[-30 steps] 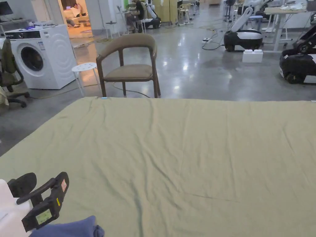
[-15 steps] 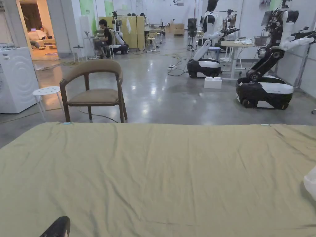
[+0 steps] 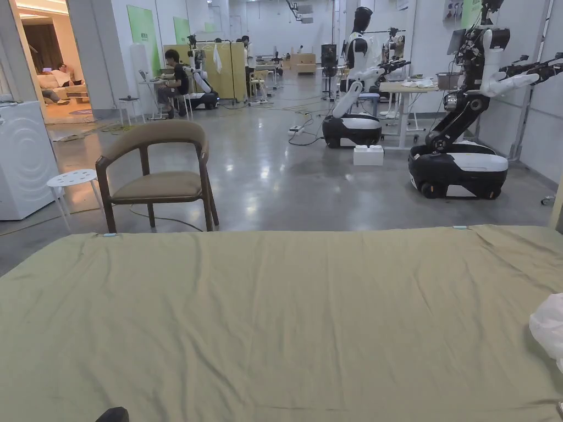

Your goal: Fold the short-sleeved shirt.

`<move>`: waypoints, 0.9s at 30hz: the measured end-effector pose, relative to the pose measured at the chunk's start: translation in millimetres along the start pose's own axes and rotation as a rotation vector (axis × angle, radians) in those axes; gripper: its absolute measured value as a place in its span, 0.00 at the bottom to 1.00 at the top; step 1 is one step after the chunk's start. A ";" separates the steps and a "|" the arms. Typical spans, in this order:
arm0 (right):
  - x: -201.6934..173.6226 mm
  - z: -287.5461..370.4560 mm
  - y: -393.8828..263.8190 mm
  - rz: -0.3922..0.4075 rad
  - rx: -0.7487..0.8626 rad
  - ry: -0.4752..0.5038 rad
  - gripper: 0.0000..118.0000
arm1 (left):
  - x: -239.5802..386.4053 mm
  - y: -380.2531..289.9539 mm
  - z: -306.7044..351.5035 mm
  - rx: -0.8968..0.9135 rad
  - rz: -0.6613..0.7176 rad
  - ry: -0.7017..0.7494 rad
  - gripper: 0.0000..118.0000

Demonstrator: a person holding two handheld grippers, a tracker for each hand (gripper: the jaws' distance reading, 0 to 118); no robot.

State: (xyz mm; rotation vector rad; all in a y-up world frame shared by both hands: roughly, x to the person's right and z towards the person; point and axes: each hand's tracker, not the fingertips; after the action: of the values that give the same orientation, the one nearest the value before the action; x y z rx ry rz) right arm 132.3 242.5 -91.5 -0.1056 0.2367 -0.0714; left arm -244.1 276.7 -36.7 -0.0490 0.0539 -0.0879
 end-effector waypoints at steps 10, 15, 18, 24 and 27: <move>2.8 2.0 3.8 -0.023 0.025 -0.005 0.61 | -0.6 2.6 -5.4 0.007 0.042 -0.001 0.78; 1.6 -1.8 1.8 -0.009 0.012 0.006 0.97 | -3.3 6.1 -3.9 0.006 0.055 -0.013 0.83; -0.8 -1.2 2.1 0.000 0.017 0.015 0.99 | -2.9 6.1 -4.7 -0.006 0.055 -0.006 0.97; -4.3 -3.4 3.7 0.018 0.012 0.006 1.00 | -1.5 7.0 -6.3 -0.013 0.037 0.005 1.00; -4.6 -3.2 5.3 0.012 0.011 0.005 1.00 | -1.4 7.3 -6.7 -0.015 0.038 -0.001 1.00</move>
State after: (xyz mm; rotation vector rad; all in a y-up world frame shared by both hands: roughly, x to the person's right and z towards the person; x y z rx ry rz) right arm 127.5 247.9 -94.1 -0.0927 0.2421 -0.0612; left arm -245.3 283.7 -43.6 -0.0632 0.0542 -0.0491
